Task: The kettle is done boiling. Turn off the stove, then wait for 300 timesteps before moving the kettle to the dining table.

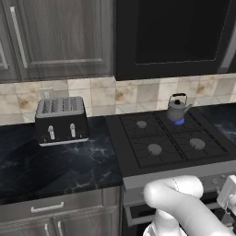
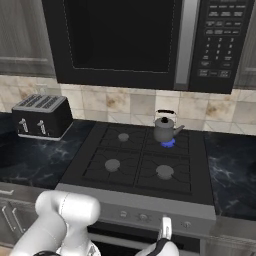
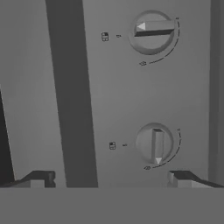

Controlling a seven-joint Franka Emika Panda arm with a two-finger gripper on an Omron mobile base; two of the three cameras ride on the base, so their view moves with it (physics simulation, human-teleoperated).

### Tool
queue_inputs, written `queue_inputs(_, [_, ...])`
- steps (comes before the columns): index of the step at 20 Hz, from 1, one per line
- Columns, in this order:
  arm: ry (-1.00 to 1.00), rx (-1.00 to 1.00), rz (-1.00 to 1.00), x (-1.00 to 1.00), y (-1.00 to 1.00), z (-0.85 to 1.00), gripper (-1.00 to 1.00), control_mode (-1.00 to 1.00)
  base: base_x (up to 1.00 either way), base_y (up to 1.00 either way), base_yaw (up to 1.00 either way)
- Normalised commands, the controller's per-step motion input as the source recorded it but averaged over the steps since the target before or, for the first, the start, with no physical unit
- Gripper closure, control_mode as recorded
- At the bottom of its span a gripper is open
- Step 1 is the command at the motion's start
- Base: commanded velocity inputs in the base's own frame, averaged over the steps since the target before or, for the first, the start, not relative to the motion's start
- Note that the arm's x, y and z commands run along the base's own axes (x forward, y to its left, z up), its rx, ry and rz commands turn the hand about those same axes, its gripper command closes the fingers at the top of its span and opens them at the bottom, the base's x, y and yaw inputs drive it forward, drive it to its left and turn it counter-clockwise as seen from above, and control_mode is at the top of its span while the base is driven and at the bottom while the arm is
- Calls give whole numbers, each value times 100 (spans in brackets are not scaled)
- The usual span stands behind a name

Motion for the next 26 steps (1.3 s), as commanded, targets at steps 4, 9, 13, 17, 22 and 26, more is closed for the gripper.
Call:
queue_inputs(4, [0,0,0,17,0,-38,-100,-100,0,0,0])
queue_inputs(9, [0,0,0,5,0,-41,-100,-100,0,0,0])
queue_inputs(13, [0,0,0,0,0,-37,-100,-100,0,0,0])
queue_inputs(17, [0,0,0,8,0,-24,-100,-100,0,0,0])
queue_inputs(22, [0,0,0,21,0,-14,-100,-100,0,0,0])
queue_inputs(26, [0,0,0,25,-2,-6,-100,-100,0,0,0])
